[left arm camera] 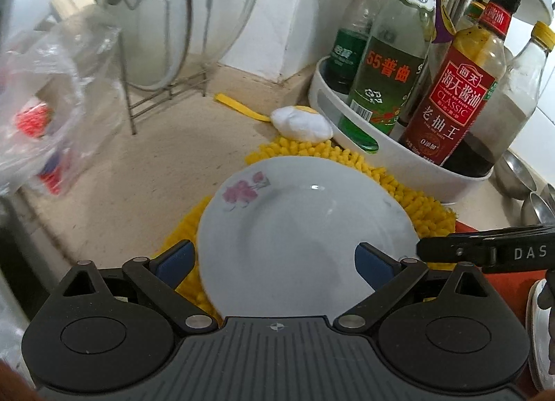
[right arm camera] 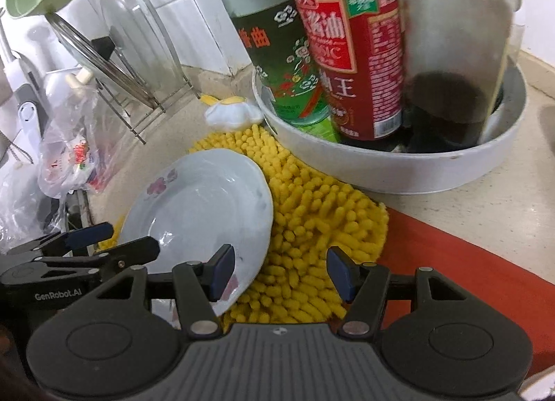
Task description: Organize plates and bowls
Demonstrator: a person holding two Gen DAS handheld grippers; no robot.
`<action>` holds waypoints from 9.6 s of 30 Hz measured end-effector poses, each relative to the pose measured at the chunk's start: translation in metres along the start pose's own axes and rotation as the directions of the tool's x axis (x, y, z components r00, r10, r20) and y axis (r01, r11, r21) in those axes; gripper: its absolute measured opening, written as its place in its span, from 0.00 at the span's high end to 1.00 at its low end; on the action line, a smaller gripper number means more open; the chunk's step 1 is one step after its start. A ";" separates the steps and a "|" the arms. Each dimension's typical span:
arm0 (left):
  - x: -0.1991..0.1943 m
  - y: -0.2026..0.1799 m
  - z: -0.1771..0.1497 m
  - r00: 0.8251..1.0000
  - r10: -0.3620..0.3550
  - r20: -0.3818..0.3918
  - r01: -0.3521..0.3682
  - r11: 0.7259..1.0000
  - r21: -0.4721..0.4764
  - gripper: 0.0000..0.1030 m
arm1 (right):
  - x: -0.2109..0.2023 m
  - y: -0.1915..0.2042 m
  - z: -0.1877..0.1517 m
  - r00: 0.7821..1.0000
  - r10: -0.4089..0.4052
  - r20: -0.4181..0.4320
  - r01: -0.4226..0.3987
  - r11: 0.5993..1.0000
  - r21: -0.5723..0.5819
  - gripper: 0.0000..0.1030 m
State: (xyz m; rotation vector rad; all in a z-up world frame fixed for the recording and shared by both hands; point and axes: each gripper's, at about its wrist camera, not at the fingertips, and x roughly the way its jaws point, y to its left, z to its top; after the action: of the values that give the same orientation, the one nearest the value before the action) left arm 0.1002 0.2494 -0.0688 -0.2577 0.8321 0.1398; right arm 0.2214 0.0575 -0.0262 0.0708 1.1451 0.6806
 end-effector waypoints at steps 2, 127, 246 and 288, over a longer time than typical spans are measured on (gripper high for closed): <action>0.006 0.004 0.003 1.000 -0.012 -0.015 0.012 1.000 -0.004 0.03 | 0.005 0.002 0.002 1.000 0.003 -0.009 -0.003 1.000 0.004 0.48; -0.001 -0.298 -0.091 0.932 -0.283 -0.227 0.354 0.847 0.397 0.04 | -0.191 -0.180 -0.196 0.966 -0.197 0.167 0.119 0.914 0.388 0.63; -0.013 -0.309 -0.064 0.931 -0.259 -0.259 0.350 0.834 0.427 0.53 | -0.202 -0.194 -0.157 0.998 -0.069 0.011 0.062 0.947 0.316 0.86; 0.014 -0.310 0.011 0.909 -0.312 -0.277 0.409 0.796 0.446 0.40 | -0.227 -0.234 -0.115 0.992 -0.122 0.004 0.116 0.948 0.297 0.68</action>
State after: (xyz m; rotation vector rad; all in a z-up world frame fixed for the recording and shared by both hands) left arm 0.1862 -0.0445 -0.0196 0.0639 0.9635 -0.4704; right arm 0.1770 -0.2824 0.0178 0.2612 1.2124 0.3958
